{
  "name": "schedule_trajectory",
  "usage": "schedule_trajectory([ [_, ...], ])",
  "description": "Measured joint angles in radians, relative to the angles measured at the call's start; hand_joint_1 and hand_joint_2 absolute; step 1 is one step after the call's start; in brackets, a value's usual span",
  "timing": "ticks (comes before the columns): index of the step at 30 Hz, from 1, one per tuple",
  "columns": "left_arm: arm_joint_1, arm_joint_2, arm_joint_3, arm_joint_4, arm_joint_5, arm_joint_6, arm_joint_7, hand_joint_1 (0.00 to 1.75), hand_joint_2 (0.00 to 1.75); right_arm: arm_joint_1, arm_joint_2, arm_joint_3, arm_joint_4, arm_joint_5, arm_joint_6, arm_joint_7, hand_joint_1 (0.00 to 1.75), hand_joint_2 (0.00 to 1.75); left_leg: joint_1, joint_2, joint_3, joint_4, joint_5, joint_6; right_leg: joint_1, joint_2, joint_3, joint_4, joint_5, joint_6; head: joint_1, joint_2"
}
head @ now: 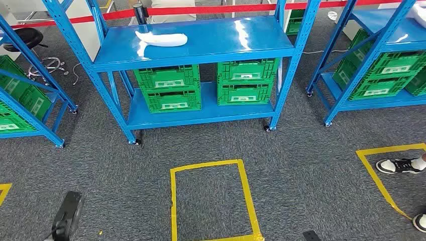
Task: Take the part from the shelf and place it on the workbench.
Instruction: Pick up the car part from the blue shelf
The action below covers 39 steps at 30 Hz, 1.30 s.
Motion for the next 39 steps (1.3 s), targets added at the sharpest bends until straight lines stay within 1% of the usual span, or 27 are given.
schedule_trajectory([
  [2,-0.024,0.002,-0.019,-0.013,0.005,-0.002,-0.005,0.0,0.0,-0.002,-0.002,-0.009,0.001,0.008,0.0,-0.001,0.0,0.0,0.0,0.0,0.0,0.0,0.0,0.0,0.0,0.0,0.0,0.0,0.0,0.0,0.0,0.0],
  [5,-0.098,0.011,-0.081,-0.051,0.022,-0.005,-0.019,0.0,0.0,-0.008,-0.009,-0.034,0.006,0.031,-0.001,-0.002,0.0,0.0,0.0,0.0,0.0,0.0,0.001,0.0,0.0,0.0,0.0,0.0,0.001,0.0,0.0,0.0],
  [10,-0.224,0.033,-0.202,-0.098,0.042,0.001,-0.025,0.0,0.0,-0.018,-0.017,-0.074,0.013,0.068,-0.002,-0.002,0.0,0.0,0.0,0.0,-0.001,0.001,0.001,0.001,0.0,0.0,0.0,0.0,0.001,0.0,0.0,0.0],
  [17,-0.398,0.066,-0.384,-0.12,0.053,0.033,-0.026,0.0,0.0,-0.028,-0.024,-0.133,0.023,0.112,-0.007,-0.004,0.0,0.0,0.0,0.0,-0.001,0.001,0.002,0.001,0.0,0.001,0.0,0.0,0.002,0.001,0.0,0.0],
  [23,-0.539,0.112,-0.543,-0.119,0.062,0.064,-0.027,0.0,0.0,-0.039,-0.028,-0.187,0.032,0.157,-0.008,-0.007,0.0,0.0,0.0,0.0,-0.001,0.001,0.002,0.0,0.0,0.001,0.0,0.0,0.002,0.001,0.0,0.0],
  [28,-0.638,0.156,-0.665,-0.108,0.067,0.076,-0.037,0.0,0.0,-0.046,-0.031,-0.225,0.041,0.199,-0.003,-0.025,0.0,0.0,-0.001,0.0,-0.002,0.002,0.001,0.001,-0.001,0.001,0.0,0.0,0.003,0.002,0.0,0.0],
  [30,-0.671,0.171,-0.712,-0.101,0.07,0.076,-0.047,0.0,0.0,-0.05,-0.031,-0.236,0.046,0.216,0.0,-0.034,0.0,0.0,-0.003,0.0,-0.004,0.006,0.0,0.007,-0.004,0.001,-0.001,-0.001,0.004,0.005,0.0,0.0],
  [32,-0.698,0.187,-0.75,-0.095,0.076,0.076,-0.058,0.0,0.0,-0.053,-0.031,-0.246,0.05,0.229,0.002,-0.042,0.0,0.0,-0.007,0.0,-0.006,0.004,0.0,0.017,-0.008,0.001,-0.002,-0.006,0.006,0.01,0.0,0.0],
  [34,-0.719,0.198,-0.776,-0.092,0.085,0.076,-0.067,0.0,0.0,-0.055,-0.032,-0.252,0.052,0.239,0.003,-0.045,0.0,0.0,-0.003,0.002,0.007,-0.024,0.011,0.026,-0.006,0.0,0.001,-0.01,0.007,0.017,0.0,0.0],
  [35,-0.727,0.201,-0.786,-0.092,0.09,0.076,-0.07,0.0,0.0,-0.057,-0.033,-0.255,0.053,0.242,0.004,-0.046,0.0,0.0,0.001,0.003,0.017,-0.041,0.017,0.031,-0.005,0.0,-0.006,0.002,0.003,0.021,0.001,0.0],
  [36,-0.734,0.204,-0.796,-0.091,0.097,0.076,-0.072,0.0,0.0,-0.058,-0.034,-0.257,0.054,0.246,0.004,-0.047,0.0,0.0,0.004,0.005,0.025,-0.056,0.022,0.034,-0.005,0.0,-0.026,0.034,-0.009,0.025,0.001,0.0],
  [37,-0.738,0.206,-0.805,-0.09,0.105,0.075,-0.073,0.0,0.0,-0.058,-0.035,-0.26,0.055,0.249,0.004,-0.049,0.0,0.0,0.005,0.006,0.029,-0.064,0.022,0.036,-0.009,0.0,-0.061,0.089,-0.028,0.03,0.002,0.0],
  [38,-0.74,0.21,-0.813,-0.09,0.114,0.075,-0.073,0.0,0.0,-0.058,-0.036,-0.262,0.055,0.252,0.004,-0.051,0.0,0.0,0.007,0.006,0.031,-0.065,0.02,0.037,-0.013,0.0,-0.106,0.156,-0.048,0.035,0.002,0.0],
  [39,-0.737,0.214,-0.821,-0.089,0.123,0.075,-0.073,0.0,0.0,-0.058,-0.036,-0.265,0.055,0.255,0.006,-0.052,0.0,0.0,0.008,0.005,0.032,-0.065,0.016,0.035,-0.017,0.0,-0.149,0.216,-0.058,0.042,0.001,0.0],
])
